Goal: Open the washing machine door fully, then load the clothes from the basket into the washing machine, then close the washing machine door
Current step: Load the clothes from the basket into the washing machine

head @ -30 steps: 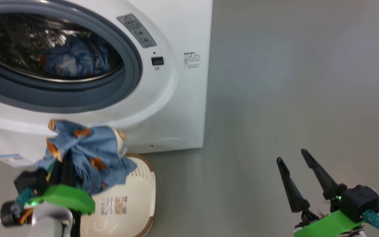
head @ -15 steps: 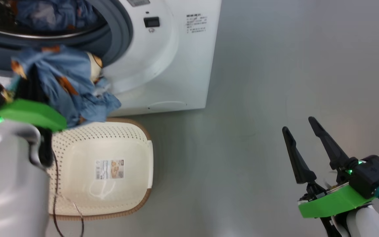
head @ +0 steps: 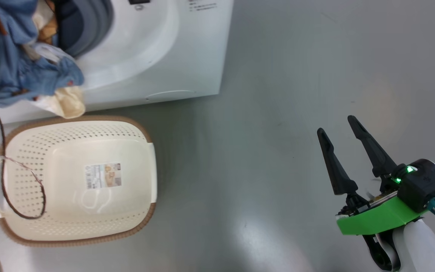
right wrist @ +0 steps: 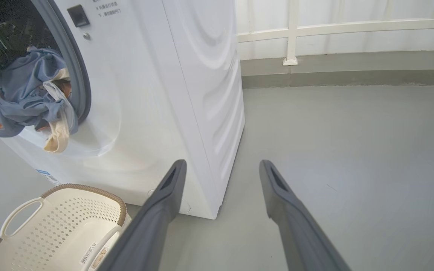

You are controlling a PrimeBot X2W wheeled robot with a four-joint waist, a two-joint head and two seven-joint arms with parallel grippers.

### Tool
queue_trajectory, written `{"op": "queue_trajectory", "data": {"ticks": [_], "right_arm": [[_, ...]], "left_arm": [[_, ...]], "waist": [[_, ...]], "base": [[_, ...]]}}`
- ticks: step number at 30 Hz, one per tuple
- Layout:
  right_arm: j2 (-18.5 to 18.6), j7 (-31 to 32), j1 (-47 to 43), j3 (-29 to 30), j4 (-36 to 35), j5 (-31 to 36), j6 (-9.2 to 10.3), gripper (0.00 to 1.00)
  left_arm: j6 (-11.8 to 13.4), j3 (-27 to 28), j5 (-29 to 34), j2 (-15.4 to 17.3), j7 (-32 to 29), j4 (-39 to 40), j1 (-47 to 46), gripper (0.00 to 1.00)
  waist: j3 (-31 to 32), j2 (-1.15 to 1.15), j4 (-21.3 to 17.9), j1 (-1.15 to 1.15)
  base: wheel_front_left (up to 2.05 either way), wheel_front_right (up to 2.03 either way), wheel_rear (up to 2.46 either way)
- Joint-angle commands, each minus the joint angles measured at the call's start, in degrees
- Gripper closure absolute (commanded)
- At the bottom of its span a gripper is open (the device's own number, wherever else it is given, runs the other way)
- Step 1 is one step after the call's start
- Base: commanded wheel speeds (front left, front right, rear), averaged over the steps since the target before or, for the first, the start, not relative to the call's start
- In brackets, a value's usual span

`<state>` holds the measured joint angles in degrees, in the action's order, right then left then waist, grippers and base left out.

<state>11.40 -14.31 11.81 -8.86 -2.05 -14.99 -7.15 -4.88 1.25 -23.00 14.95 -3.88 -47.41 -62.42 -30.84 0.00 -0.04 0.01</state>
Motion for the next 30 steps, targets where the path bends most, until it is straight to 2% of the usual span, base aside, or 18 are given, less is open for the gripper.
{"op": "queue_trajectory", "data": {"ticks": [1,8,16,20,30], "right_arm": [[0.3,-0.7,0.5,-1.9,-1.1,-1.6,-0.34,0.0],[-0.3,-0.7,1.8,-2.6,-1.3,-2.2,-0.34,0.0],[-0.9,-0.7,2.7,-3.1,-1.5,-2.4,-0.34,0.0],[-1.0,-0.7,2.8,-3.1,-1.4,-2.5,-0.34,0.0],[-0.8,-0.7,3.5,-3.5,-1.3,-2.7,-0.34,0.0]], "left_arm": [[0.2,1.5,-0.5,4.5,-1.1,1.2,-2.6,1.0],[1.2,2.3,-0.7,7.9,-2.6,0.4,-6.9,1.0],[3.4,2.9,1.0,11.5,3.8,1.2,-11.4,1.0],[4.4,3.0,2.0,12.2,11.0,1.0,-13.0,1.0],[4.3,1.9,2.0,11.7,12.4,-5.3,-12.8,1.0]], "waist": [[-2.5,0.0,-2.6,-0.01],[-4.4,0.0,-5.6,-0.01],[-5.9,0.0,-8.4,-0.01],[-6.2,0.0,-8.6,-0.01],[-6.7,0.0,-8.1,-0.01]], "base": [[0.0,0.0,0.0],[0.0,0.0,0.0],[0.0,0.0,0.0],[0.0,0.0,0.0],[0.0,0.0,0.0]]}}
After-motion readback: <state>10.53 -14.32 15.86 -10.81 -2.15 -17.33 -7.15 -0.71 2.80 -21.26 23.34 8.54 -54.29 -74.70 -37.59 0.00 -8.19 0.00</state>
